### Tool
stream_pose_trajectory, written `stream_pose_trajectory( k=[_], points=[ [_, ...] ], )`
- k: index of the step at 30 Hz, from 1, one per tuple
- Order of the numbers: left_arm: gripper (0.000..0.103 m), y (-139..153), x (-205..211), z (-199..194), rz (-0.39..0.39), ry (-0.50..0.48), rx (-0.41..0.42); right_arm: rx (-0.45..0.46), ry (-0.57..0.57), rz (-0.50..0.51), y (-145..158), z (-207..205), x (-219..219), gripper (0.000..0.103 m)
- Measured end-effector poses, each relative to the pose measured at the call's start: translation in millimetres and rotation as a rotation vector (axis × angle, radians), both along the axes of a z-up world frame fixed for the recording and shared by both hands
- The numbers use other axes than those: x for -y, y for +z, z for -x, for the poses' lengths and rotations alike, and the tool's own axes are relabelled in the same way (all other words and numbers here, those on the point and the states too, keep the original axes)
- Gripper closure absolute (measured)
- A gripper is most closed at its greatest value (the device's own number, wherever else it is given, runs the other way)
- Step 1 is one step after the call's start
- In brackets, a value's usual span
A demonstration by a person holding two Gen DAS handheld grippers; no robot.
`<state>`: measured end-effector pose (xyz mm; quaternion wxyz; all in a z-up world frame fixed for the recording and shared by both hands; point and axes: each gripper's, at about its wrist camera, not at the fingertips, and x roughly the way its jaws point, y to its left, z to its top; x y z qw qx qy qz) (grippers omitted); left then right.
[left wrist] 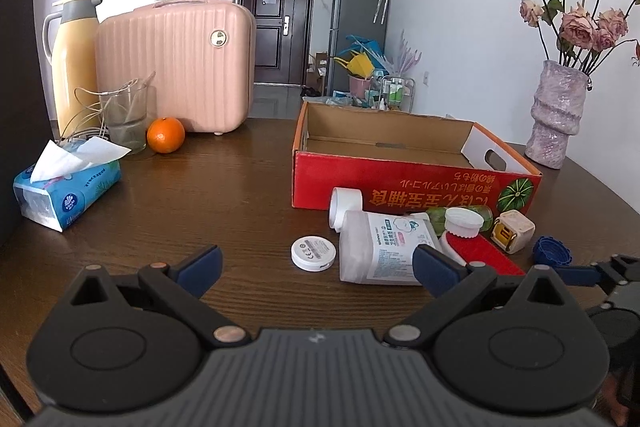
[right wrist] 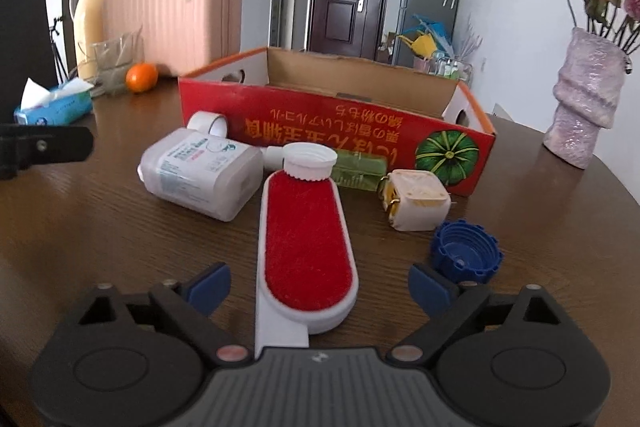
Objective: Organize rigid objects
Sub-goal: 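Withdraw both tools from the box and move the right tool to the lint brush, then close the right tool on the red-and-white lint brush and lift it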
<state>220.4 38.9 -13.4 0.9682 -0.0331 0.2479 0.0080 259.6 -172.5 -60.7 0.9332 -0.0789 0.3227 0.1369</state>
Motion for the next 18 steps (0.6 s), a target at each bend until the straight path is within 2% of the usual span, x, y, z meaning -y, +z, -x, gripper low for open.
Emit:
stream_pose_trajectory(
  k=[1,3,7,9,11,18],
  points=[
    [0.0,0,0,0,0.001,-0.001,0.0,0.002,0.002,0.004,0,-3,-1,0.009],
    [0.0,-1,0,0,0.001,-0.001,0.001,-0.004,0.01,-0.004,0,-8,-4,0.017],
    [0.0,-1,1,-1,0.005,-0.004,-0.003,-0.026,0.015,-0.029,-6,-13,-7,0.022],
    [0.0,-2,2,-1,0.006,-0.007,-0.004,-0.044,0.023,-0.054,-9,-15,-7,0.037],
    [0.0,-2,2,0,0.006,-0.011,-0.004,-0.048,0.022,-0.061,-8,-15,-5,0.048],
    [0.0,-2,3,-1,0.004,-0.008,-0.008,-0.048,0.032,-0.115,-5,-9,1,0.048]
  ],
)
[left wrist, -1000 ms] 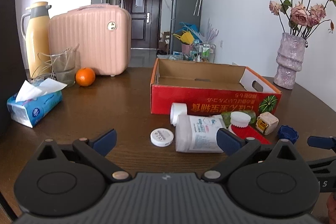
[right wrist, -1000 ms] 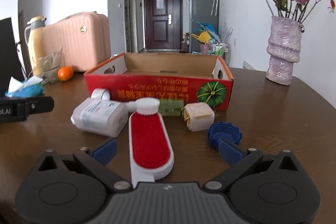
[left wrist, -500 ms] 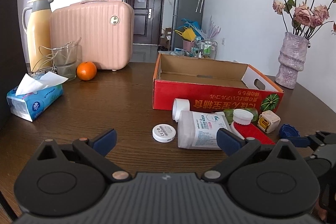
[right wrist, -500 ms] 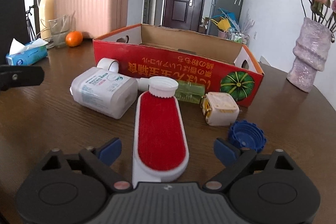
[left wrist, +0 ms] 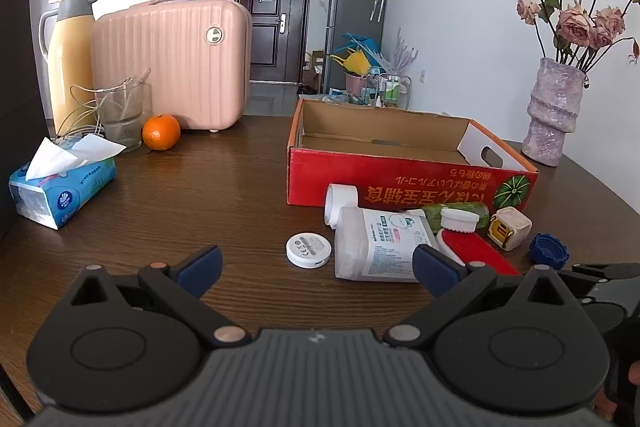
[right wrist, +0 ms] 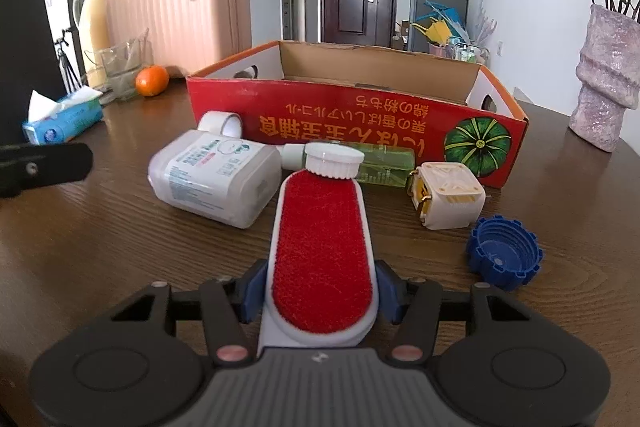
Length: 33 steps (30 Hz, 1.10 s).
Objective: Organize rigid objects
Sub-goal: 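Close the right tool on the red-and-white lint brush and lift it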
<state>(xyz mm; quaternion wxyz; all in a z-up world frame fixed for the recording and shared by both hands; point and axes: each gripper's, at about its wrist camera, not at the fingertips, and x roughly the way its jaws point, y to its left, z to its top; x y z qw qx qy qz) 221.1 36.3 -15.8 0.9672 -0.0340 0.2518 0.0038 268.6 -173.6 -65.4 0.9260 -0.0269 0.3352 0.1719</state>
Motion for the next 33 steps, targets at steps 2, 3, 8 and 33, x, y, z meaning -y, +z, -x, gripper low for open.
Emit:
stream_pose_trajectory(
  k=[2,3,8,33],
  points=[
    [0.0,0,0,-1,-0.001,0.001,-0.003,0.01,-0.003,-0.013,3,3,2,0.048],
    [0.0,-1,0,-1,-0.002,0.002,-0.004,0.014,-0.003,-0.023,4,5,3,0.048],
    [0.0,-3,2,-3,-0.007,0.005,-0.012,0.029,-0.007,-0.059,10,13,8,0.048],
    [0.0,-5,40,-39,-0.058,-0.02,-0.082,0.12,-0.066,-0.13,30,22,47,0.048]
  ],
)
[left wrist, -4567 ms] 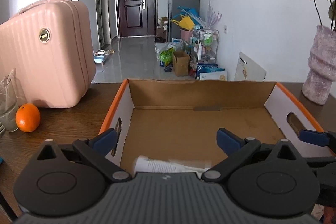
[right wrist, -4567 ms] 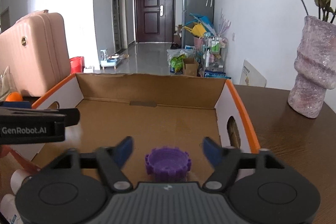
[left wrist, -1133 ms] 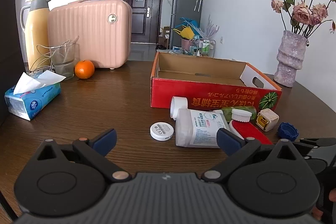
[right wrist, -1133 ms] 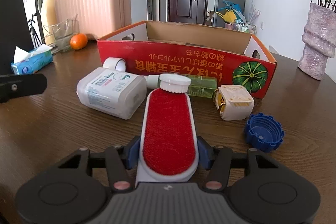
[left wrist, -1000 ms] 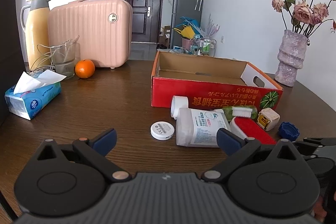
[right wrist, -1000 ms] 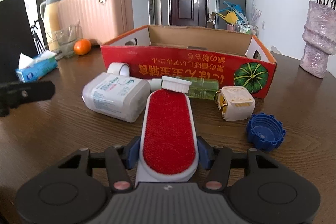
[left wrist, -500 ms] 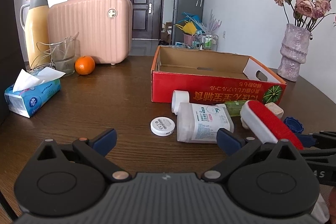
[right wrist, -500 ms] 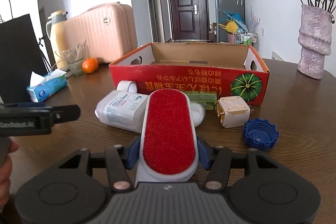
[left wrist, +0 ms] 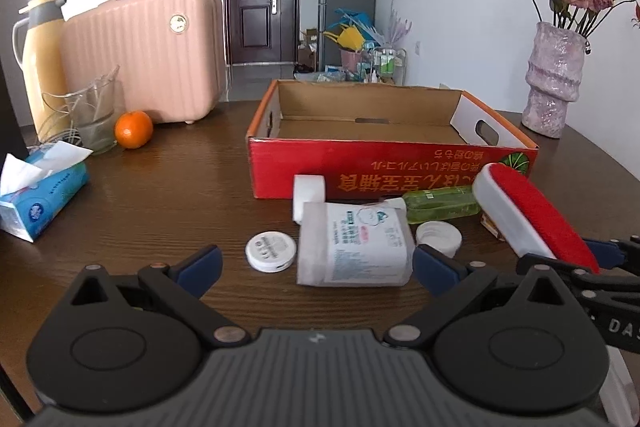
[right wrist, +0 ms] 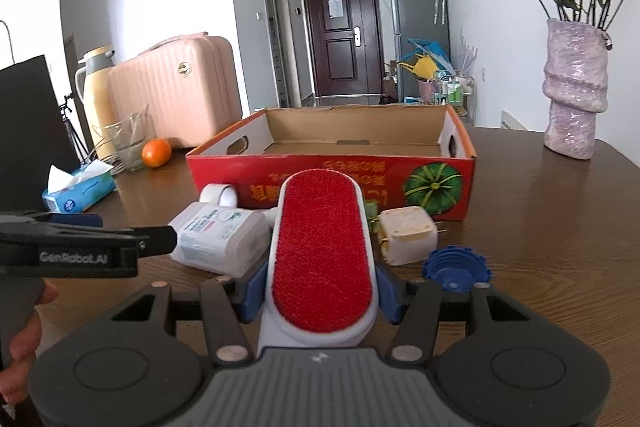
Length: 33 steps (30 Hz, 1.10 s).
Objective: Organize rigid objects
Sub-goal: 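Close the right tool on the red-and-white lint brush and lift it, then grasp the white medicine bottle with the left tool while the right tool holds the lint brush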
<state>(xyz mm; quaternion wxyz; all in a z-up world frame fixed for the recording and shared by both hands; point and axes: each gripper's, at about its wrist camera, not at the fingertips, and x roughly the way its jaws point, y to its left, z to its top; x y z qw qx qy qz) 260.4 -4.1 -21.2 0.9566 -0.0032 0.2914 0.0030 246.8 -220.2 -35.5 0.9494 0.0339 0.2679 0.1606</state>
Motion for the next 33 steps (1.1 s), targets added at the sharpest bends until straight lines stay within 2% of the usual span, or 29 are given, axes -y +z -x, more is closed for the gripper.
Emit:
stream_pose_trajectory(
  k=[14,30,31,33],
  points=[
    [0.0,-14,32,-43,-0.033,0.007,-0.058,-0.005,-0.089,-0.009,-3,-14,46,0.048],
    [0.0,-33,34,-70,-0.039,0.041,-0.103,-0.021,-0.152,-0.01,-10,-22,59,0.048],
    [0.001,-34,34,-71,-0.04,0.041,-0.102,-0.02,-0.153,-0.01,-10,-22,59,0.048],
    [0.012,-35,34,-71,-0.041,0.039,-0.104,-0.02,-0.154,-0.009,-10,-22,59,0.048]
  ],
)
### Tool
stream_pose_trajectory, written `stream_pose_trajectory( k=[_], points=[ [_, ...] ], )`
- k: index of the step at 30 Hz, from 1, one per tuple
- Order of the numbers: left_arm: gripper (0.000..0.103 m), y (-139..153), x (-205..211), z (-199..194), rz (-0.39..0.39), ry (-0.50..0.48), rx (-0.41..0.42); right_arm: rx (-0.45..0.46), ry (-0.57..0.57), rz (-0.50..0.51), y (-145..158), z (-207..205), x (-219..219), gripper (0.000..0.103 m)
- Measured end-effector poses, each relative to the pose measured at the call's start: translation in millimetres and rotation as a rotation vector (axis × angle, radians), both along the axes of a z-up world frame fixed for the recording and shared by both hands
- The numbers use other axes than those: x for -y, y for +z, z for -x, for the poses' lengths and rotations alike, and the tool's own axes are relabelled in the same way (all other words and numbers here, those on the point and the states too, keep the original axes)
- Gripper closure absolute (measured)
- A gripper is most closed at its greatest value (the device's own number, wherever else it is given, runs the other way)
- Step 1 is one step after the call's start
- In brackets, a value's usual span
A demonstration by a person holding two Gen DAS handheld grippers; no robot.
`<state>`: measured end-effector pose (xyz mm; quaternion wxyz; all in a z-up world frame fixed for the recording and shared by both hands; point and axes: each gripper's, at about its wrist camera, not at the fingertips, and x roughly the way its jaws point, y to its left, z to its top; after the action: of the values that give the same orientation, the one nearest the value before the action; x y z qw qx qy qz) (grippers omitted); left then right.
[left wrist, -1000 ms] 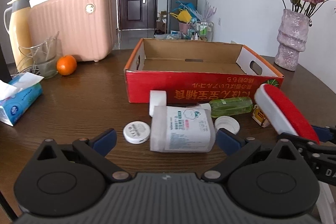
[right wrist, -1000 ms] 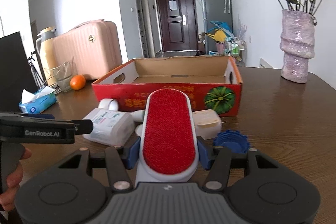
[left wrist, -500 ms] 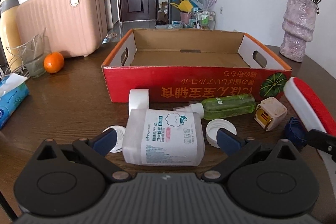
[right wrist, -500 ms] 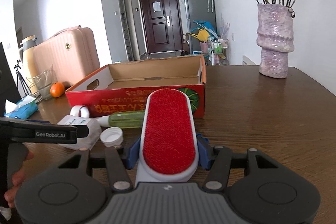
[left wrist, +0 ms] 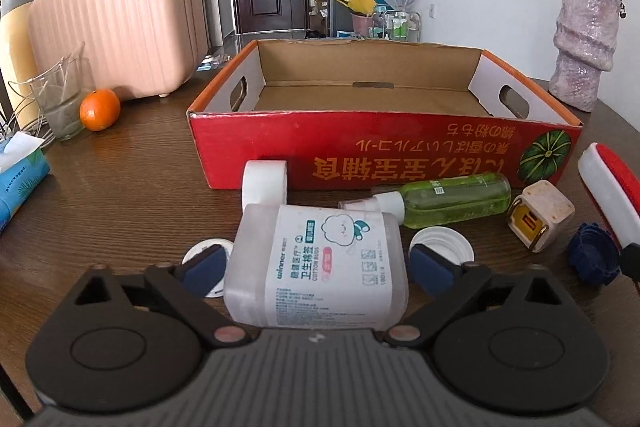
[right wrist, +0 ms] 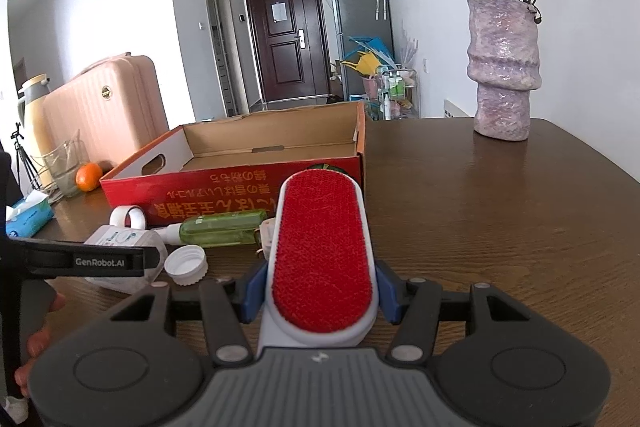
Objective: Organize rigid objects
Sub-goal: 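Grasp the white medicine bottle with the left tool while the right tool holds the lint brush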
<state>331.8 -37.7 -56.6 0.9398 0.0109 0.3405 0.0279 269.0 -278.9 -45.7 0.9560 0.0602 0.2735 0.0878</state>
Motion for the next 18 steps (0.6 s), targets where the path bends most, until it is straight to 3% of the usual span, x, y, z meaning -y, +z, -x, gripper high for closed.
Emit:
stream_pose_trajectory(
  k=[2,18],
  points=[
    [0.02,-1,0,-1,0.006,-0.011,-0.008,-0.002,0.0,0.002,-1,0,0,0.048],
    [0.02,16,-4,31,0.018,-0.027,0.096,0.027,0.028,0.005,2,7,-5,0.048]
  ],
)
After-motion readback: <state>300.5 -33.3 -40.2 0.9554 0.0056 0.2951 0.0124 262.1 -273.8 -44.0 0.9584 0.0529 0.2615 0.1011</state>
